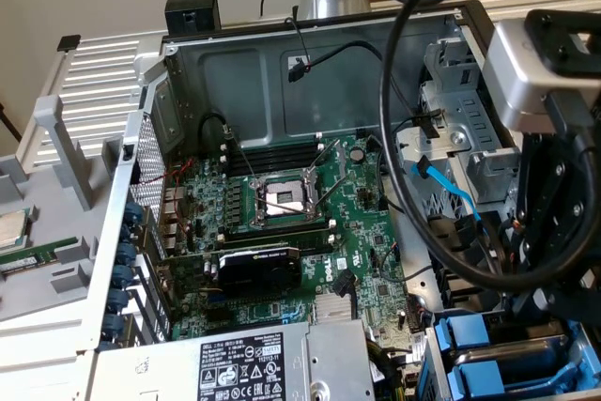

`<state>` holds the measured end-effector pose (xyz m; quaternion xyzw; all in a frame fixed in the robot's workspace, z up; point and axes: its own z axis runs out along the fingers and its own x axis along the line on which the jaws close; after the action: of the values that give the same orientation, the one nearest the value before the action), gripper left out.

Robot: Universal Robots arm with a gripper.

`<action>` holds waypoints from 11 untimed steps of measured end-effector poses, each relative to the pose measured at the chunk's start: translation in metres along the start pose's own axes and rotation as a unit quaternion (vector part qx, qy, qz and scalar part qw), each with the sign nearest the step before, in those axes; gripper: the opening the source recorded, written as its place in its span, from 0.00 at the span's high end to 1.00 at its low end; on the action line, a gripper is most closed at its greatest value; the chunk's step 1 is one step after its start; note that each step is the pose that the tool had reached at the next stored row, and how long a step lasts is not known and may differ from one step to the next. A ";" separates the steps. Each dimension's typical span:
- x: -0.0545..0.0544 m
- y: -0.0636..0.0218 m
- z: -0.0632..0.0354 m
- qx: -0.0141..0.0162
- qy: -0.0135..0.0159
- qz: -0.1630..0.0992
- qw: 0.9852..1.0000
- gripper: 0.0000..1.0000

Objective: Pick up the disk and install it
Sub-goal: 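Insert the second disk wire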

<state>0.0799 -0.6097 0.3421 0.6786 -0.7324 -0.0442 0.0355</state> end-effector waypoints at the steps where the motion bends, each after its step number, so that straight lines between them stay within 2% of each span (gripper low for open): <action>1: 0.000 0.0000 0.0000 0.000 0.000 0.000 1.000 0.84; 7: 0.001 0.0000 0.0000 0.000 -0.001 0.000 1.000 0.84; 11: 0.001 -0.0001 0.0002 0.000 -0.003 0.000 1.000 0.84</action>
<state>0.0799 -0.6103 0.3420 0.6787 -0.7322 -0.0467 0.0332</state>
